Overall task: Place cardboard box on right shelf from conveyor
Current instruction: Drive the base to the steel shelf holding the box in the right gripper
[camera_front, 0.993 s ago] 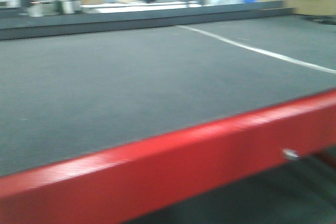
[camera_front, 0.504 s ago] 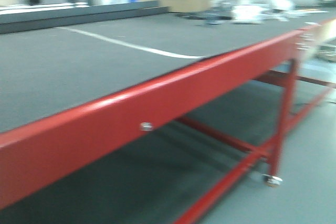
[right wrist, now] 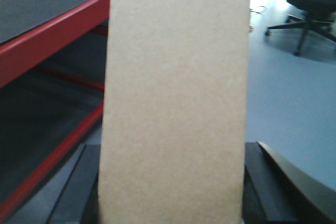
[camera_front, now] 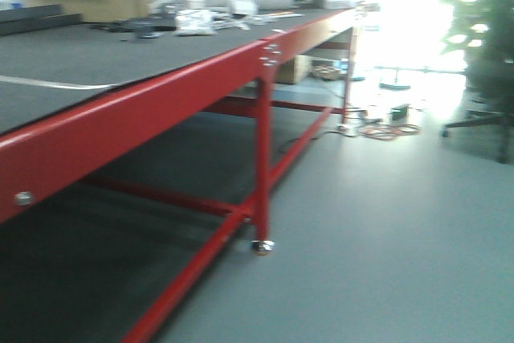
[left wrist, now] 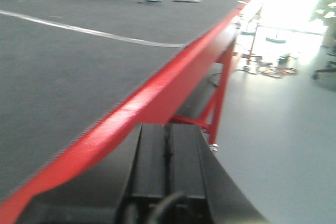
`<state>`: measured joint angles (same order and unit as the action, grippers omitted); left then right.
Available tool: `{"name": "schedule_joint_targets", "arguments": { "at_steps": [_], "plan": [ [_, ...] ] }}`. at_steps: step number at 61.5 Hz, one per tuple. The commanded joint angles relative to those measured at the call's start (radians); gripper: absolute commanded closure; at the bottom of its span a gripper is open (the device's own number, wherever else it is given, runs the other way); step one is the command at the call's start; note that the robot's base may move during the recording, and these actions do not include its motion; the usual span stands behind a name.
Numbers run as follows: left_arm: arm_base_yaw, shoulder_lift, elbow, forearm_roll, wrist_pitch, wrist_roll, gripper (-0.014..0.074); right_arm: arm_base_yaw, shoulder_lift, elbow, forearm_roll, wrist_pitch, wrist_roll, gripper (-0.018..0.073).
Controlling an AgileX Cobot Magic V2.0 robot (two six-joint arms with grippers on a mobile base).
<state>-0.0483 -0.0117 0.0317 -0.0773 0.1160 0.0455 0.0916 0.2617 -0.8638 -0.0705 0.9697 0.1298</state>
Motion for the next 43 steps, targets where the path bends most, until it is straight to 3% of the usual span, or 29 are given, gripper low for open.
{"name": "schedule_joint_targets", "arguments": {
  "at_steps": [1, 43],
  "plan": [
    [-0.002, -0.015, 0.010, -0.006, -0.085, 0.000, 0.0713, -0.005, 0.015, -0.026, -0.008, -0.096, -0.011, 0.0349],
    [-0.002, -0.015, 0.010, -0.006, -0.085, 0.000, 0.0713, -0.005, 0.015, -0.026, -0.008, -0.096, -0.011, 0.0349]
  ]
}}
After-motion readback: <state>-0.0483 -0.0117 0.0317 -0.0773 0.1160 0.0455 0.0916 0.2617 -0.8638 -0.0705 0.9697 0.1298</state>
